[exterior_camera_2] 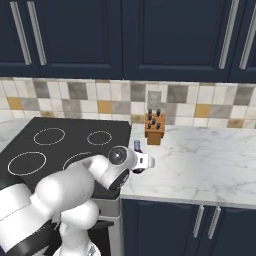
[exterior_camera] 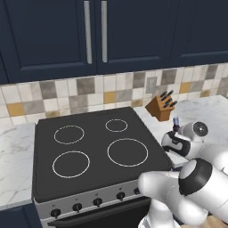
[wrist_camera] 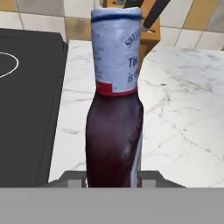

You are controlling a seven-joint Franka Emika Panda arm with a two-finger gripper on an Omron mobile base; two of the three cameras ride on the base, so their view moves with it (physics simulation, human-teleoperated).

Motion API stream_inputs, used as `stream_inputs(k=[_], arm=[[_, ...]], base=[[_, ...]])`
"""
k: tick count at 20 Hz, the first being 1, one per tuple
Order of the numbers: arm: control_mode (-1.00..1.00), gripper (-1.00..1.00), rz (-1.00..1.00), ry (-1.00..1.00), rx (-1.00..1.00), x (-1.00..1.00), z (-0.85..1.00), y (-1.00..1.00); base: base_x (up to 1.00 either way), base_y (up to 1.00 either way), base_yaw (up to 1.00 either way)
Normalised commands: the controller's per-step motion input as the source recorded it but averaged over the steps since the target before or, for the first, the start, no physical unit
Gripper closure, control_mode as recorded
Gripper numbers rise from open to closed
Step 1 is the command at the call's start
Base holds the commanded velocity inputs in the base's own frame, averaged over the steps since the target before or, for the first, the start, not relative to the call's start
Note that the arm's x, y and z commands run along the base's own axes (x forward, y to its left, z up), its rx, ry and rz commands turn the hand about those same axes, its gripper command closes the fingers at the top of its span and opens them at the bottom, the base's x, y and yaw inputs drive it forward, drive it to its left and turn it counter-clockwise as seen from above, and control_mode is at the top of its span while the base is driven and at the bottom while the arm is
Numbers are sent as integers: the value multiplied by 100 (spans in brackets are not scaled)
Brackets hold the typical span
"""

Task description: Take 2 condiments from the cabinet and move them on the counter near the stove.Make sure the condiments are lined up with each other, next to each other.

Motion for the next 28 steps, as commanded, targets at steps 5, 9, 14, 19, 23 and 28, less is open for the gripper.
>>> stream_inputs(k=[5, 9, 14, 19, 23, 28], arm=[[-100, 100, 0, 0, 0, 10, -31, 12], [-100, 100, -1, 0, 0, 0, -33, 8], [-100, 100, 0, -3, 0, 4, -33, 13], [-100, 100, 0, -4, 0, 7, -35, 13], [-100, 100, 0, -1, 0, 4, -37, 8], [-100, 100, 0, -1, 0, 2, -40, 13]], base=[[0, 0, 0], [0, 0, 0], [0, 0, 0], [0, 0, 0], [0, 0, 0], [0, 0, 0]])
